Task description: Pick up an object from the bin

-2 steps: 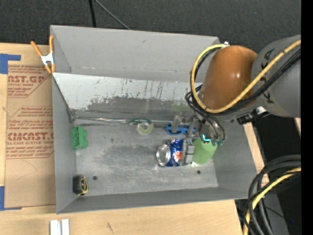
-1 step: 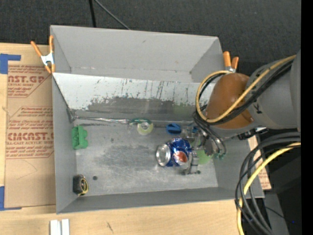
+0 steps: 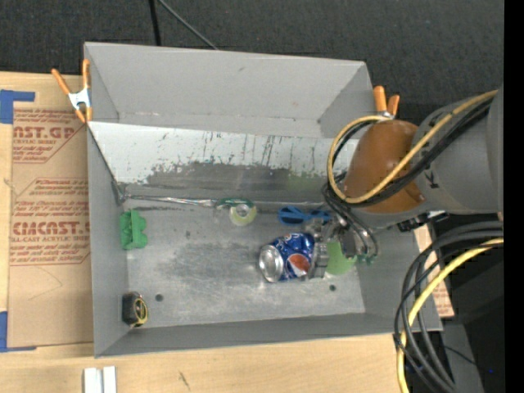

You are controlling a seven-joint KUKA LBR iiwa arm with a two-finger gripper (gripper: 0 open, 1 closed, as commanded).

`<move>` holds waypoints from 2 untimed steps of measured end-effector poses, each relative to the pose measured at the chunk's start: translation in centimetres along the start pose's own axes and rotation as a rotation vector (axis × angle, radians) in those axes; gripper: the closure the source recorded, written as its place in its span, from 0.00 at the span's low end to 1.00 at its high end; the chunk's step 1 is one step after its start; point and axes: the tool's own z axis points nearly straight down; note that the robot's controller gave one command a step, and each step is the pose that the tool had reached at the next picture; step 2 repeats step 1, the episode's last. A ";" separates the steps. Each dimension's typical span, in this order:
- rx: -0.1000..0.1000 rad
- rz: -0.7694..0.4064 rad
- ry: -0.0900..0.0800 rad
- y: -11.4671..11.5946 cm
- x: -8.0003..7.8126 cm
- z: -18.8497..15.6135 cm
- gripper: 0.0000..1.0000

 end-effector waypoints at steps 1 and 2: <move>0.000 -0.006 -0.010 2.7 0.8 -14.2 1.00; 0.000 -0.006 -0.010 2.7 0.8 -14.2 1.00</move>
Offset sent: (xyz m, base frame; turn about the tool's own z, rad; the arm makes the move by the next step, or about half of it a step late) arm -0.0090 0.0260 0.1378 -0.0035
